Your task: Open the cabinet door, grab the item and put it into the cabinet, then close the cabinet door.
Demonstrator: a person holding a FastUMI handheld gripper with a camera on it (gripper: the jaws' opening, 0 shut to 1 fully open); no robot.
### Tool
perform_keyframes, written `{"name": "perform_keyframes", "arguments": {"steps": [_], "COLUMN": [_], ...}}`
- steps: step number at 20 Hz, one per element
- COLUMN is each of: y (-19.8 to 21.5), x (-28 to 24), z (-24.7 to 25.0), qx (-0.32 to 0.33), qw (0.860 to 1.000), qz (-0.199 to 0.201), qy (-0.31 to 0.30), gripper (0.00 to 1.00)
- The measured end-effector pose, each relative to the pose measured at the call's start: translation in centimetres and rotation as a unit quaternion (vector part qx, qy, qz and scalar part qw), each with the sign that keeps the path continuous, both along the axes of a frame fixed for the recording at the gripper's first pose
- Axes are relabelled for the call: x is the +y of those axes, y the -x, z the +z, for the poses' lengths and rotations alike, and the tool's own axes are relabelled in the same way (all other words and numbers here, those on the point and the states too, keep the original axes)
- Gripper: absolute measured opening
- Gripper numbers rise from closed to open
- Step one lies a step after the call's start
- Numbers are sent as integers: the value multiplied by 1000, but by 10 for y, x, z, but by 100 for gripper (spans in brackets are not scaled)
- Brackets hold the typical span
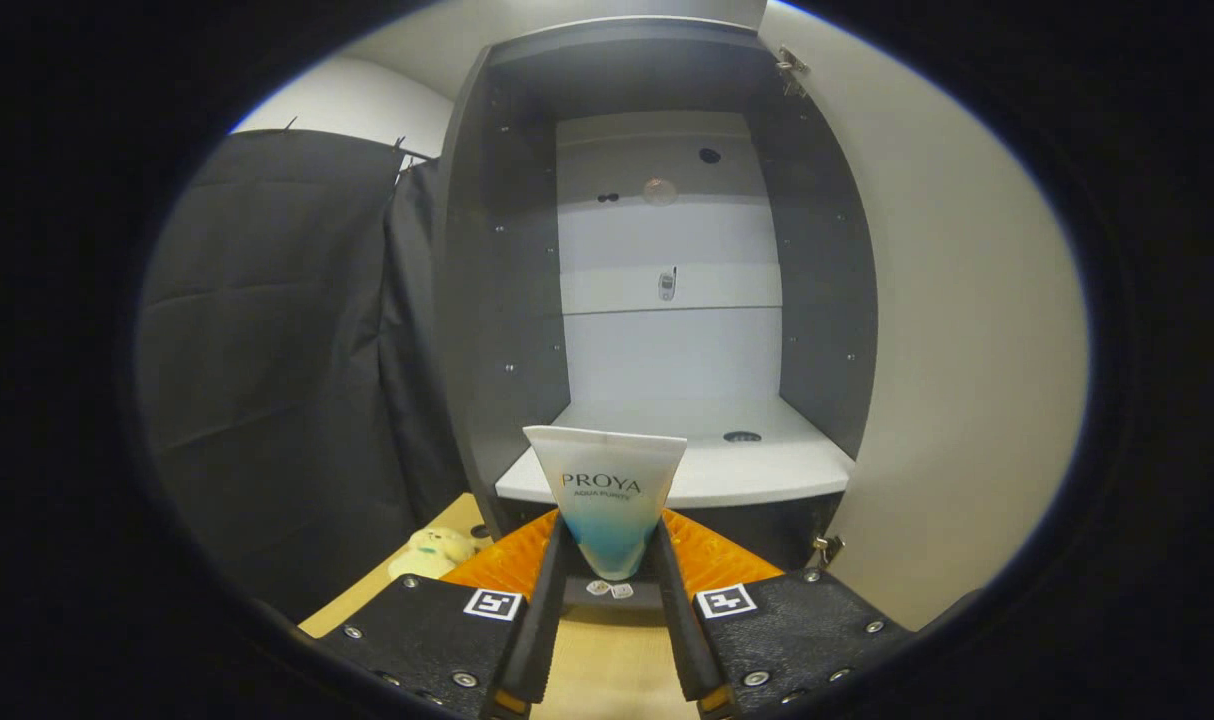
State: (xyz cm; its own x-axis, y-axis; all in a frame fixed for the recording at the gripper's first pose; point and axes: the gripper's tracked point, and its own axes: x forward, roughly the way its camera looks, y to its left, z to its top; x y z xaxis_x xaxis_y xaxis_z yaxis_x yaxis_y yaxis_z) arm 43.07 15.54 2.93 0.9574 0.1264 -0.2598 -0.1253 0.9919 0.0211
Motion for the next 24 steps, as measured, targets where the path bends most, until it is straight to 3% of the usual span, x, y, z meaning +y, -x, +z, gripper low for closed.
{"name": "perform_keyframes", "arguments": {"steps": [8,24], "y": [-30,-49], "x": [-6,-18], "z": [12,-15], "qx": [-6,57], "qw": [1000,997], "qz": [-19,-38], "qy": [-3,22], "gripper": [49,50]}}
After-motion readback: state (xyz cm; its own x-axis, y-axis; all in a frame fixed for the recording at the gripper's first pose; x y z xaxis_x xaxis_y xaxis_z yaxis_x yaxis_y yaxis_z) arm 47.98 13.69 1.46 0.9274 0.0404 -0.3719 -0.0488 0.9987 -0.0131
